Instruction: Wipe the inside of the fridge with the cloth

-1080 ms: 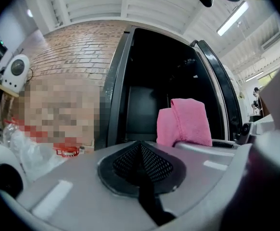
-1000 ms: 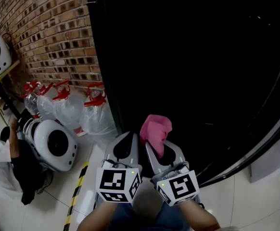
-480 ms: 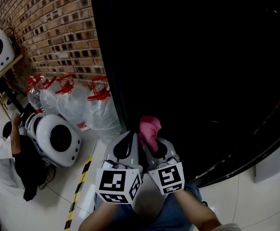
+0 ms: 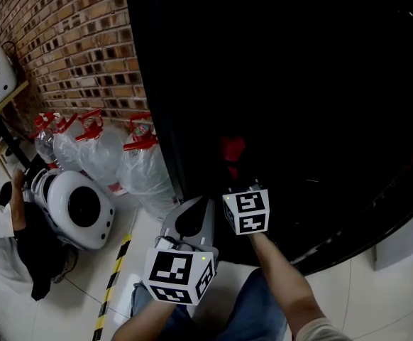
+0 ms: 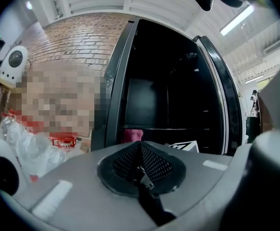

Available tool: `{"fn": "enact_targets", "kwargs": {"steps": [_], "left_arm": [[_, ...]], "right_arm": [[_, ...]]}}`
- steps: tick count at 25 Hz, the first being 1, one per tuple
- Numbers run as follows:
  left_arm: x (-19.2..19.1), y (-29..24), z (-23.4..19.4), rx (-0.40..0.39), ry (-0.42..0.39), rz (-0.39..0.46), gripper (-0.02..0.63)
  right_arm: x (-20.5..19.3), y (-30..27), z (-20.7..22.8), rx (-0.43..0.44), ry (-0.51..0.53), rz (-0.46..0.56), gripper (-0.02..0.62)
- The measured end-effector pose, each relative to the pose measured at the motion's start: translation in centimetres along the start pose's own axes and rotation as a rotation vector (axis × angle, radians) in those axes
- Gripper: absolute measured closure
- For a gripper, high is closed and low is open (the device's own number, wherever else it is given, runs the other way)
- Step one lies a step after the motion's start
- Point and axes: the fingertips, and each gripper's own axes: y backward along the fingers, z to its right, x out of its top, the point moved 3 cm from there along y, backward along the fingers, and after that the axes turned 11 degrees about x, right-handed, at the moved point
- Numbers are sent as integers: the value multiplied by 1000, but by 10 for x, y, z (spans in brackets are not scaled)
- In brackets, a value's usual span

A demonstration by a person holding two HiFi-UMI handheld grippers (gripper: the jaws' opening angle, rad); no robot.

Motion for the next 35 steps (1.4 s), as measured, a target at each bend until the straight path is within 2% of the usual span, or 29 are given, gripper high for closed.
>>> {"fn": "enact_targets", "kwargs": {"steps": [8, 15, 18, 23, 30, 35], "left_arm": [[7, 1, 20, -46, -10, 20, 591], [8, 6, 14, -41, -19, 28, 591], [4, 4, 14, -45, -17, 24, 591], [4, 2, 28, -86, -21, 19, 591], [4, -2, 49, -144, -31, 18, 591], [5, -1, 60, -168, -28, 19, 591]], "right_arm": [[-22, -43, 53, -116, -13, -62, 534], [-33, -52, 72, -166, -25, -111, 533], [-38, -42, 85, -208, -11, -126, 534], [-48, -11, 118, -329, -18, -162, 534], [-51, 38, 167, -486, -104, -156, 534], [-54, 64, 181, -565, -166, -127, 534]]}}
